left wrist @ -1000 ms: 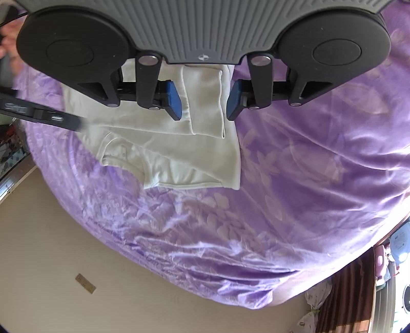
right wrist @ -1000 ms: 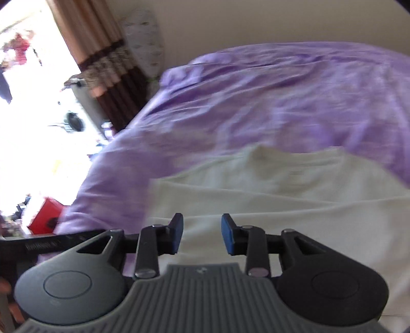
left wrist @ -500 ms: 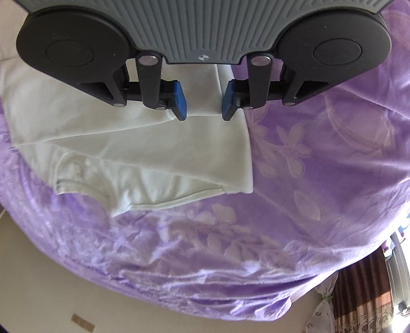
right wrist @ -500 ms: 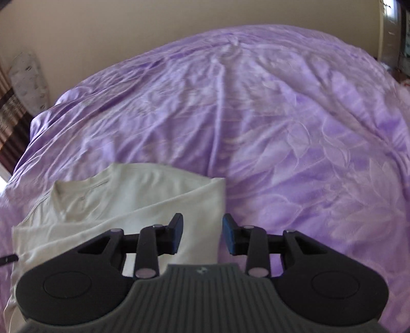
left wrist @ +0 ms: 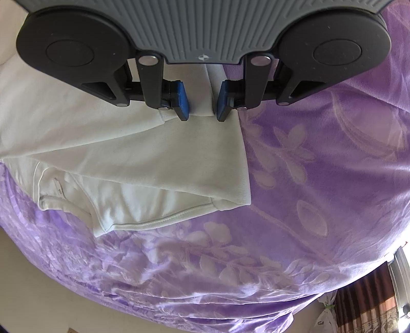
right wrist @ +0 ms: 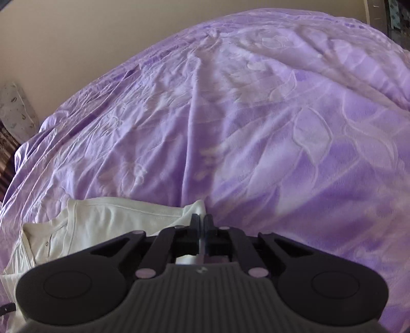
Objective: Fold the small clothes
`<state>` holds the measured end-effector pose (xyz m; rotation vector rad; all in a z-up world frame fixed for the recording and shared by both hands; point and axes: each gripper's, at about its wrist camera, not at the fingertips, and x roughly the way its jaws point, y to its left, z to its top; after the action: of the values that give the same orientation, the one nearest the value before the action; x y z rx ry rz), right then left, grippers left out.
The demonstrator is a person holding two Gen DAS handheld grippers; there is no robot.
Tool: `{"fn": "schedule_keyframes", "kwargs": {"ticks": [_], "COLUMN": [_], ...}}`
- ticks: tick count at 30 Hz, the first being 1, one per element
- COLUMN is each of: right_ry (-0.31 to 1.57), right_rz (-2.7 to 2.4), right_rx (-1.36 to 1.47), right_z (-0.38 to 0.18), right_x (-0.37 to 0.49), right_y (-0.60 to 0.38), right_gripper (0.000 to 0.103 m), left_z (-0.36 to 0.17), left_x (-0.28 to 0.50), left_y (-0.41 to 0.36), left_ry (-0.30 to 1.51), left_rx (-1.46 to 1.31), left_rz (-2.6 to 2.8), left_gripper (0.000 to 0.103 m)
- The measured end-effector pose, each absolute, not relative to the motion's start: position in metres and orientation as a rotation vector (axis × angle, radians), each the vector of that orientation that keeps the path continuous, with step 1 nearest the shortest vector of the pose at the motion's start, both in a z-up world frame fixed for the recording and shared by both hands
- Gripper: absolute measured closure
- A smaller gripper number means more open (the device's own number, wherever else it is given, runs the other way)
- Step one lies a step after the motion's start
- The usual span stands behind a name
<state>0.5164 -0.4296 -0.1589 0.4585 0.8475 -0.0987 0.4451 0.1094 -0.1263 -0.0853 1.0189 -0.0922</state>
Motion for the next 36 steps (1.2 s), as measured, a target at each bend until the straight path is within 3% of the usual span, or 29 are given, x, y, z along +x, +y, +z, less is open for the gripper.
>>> {"fn": "schedule_keyframes", "kwargs": {"ticks": [8,11,15,20,22,23,24,34,36], "right_ry": [0.948,1.035,1.124,1.190,1.192,1.190,1.178,1.205,1.203], "right_rz": [-0.079,-0.013,0.089,0.088,0.075,0.074,0.074,0.017,0.000], "right_rx": [0.413,0.349,0.349,0.325,0.336,0.344,0.346,0.414,0.396], "right_z": [-0.129,-0.117,-0.119,-0.146,-0.151,-0.152,-0.149,-0.160,-0.152], "right_x": [0.484,0.452,0.410,0.385,0.381,0.380,0.378,0.376,0.375], "right_y": [-0.431,-0.420,-0.407,-0.391,-0.391,-0.392,-0.393,-0.413,-0.412], "right_gripper": [0.097,0.070,0.060,0.060,0.089,0.099,0.102,0.102,0.095], "left_z": [-0.103,-0.094,-0.083,-0.075,-0.073,-0.073,-0.073,-0.080,-0.072], "left_x": [0.430,0.414,0.391,0.370,0.365,0.363,0.361,0.352,0.345], "left_y": [0.113,0.121,0.128,0.132,0.135,0.136,0.137,0.145,0.145], "left_ry": [1.022,1.043,1.055,1.054,1.057,1.060,1.063,1.093,1.084], "left_rx": [-0.069,-0.064,-0.088,-0.094,-0.096,-0.099,-0.101,-0.076,-0.041], "left_rz": [-0.051,-0.053,-0.066,-0.070,-0.064,-0.059,-0.058,-0.043,-0.065], "left_gripper": [0.069,0.068,0.062,0.062,0.062,0.062,0.062,0.062,0.062]}}
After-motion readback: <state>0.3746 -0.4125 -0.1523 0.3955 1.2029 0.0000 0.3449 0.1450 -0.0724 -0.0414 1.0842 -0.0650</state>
